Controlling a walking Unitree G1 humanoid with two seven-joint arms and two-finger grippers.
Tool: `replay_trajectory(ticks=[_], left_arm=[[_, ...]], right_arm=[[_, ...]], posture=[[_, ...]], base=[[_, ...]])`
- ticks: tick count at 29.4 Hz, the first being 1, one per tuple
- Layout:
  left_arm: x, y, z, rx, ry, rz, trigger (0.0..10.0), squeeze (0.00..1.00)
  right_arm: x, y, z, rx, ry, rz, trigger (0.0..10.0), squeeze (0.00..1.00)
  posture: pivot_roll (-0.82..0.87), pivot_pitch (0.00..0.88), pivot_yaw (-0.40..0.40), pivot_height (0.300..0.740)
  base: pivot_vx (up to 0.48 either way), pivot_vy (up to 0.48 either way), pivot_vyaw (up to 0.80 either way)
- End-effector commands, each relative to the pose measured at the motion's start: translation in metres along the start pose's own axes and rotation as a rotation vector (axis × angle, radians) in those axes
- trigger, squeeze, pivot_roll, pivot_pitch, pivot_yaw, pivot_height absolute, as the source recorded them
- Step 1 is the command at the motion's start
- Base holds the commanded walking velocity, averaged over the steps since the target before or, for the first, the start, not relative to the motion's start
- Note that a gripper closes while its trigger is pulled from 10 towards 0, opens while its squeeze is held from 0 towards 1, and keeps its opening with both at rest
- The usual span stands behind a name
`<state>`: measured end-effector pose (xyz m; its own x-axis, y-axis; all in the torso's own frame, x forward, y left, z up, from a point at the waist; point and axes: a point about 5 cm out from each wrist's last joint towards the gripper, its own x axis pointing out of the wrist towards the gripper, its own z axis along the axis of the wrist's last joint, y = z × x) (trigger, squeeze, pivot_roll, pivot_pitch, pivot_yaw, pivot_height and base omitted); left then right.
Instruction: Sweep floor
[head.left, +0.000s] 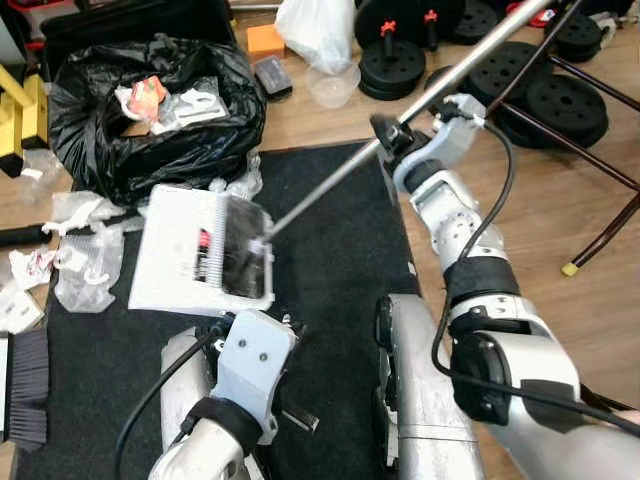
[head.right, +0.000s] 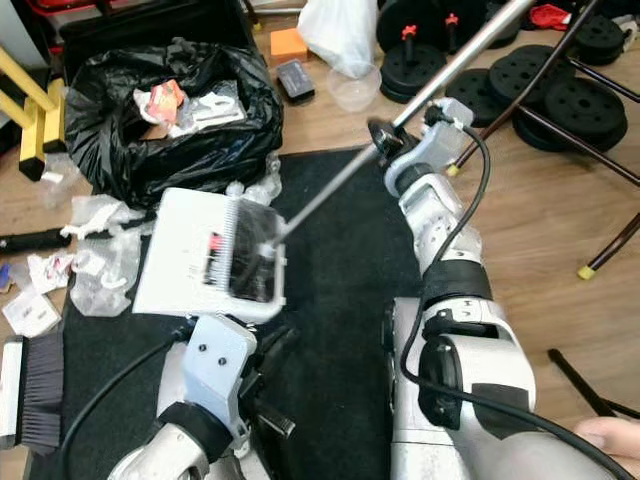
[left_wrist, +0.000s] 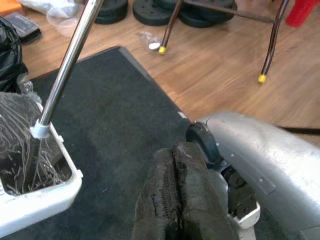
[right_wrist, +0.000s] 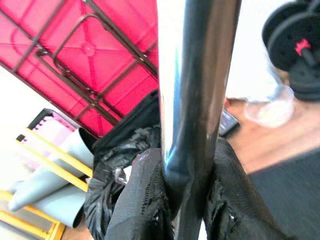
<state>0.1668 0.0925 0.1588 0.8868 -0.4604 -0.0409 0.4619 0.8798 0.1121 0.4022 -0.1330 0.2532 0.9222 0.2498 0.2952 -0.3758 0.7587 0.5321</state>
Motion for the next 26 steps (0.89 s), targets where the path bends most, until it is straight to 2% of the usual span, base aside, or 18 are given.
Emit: replay_trajectory(ticks=[1,3,6,10,18,19,26], left_arm=[[0.000,0.003,-0.007,-0.005,0.028,0.043,10.0,0.00],[0.000,0.003,-0.007,-0.005,0.028,0.043,10.0,0.00],[0.008,0.008,-0.010,0.003,0.017,0.050,10.0,0.00],[0.016,0.013,-0.012,0.010,0.006,0.055,10.0,0.00],[0.023,0.018,-0.013,0.026,-0.008,0.063,10.0,0.00],[0.028,0.022,-0.013,0.037,-0.016,0.068,10.0,0.00],[0.039,0.031,-0.012,0.073,-0.036,0.080,10.0,0.00]], right_arm=[[-0.003,0.003,0.004,0.003,-0.028,0.031,10.0,0.00],[-0.003,0.003,0.004,0.003,-0.028,0.031,10.0,0.00],[-0.004,0.008,0.011,-0.077,-0.060,0.050,10.0,0.00],[-0.003,0.013,0.017,-0.121,-0.074,0.063,10.0,0.00],[-0.003,0.020,0.019,-0.122,-0.070,0.091,10.0,0.00],[-0.005,0.022,0.017,-0.128,-0.057,0.100,10.0,0.00],[-0.017,0.013,0.008,-0.175,-0.018,0.092,10.0,0.00]], posture=[[-0.07,0.214,-0.011,0.460],[-0.07,0.214,-0.011,0.460],[-0.09,0.168,-0.015,0.470],[-0.10,0.143,-0.020,0.480],[-0.10,0.115,-0.026,0.490],[-0.11,0.100,-0.026,0.495],[-0.12,0.060,-0.021,0.510]], base=[[0.000,0.000,0.00],[0.000,0.000,0.00],[0.000,0.000,0.00],[0.000,0.000,0.00],[0.000,0.000,0.00],[0.000,0.000,0.00],[0.000,0.000,0.00]])
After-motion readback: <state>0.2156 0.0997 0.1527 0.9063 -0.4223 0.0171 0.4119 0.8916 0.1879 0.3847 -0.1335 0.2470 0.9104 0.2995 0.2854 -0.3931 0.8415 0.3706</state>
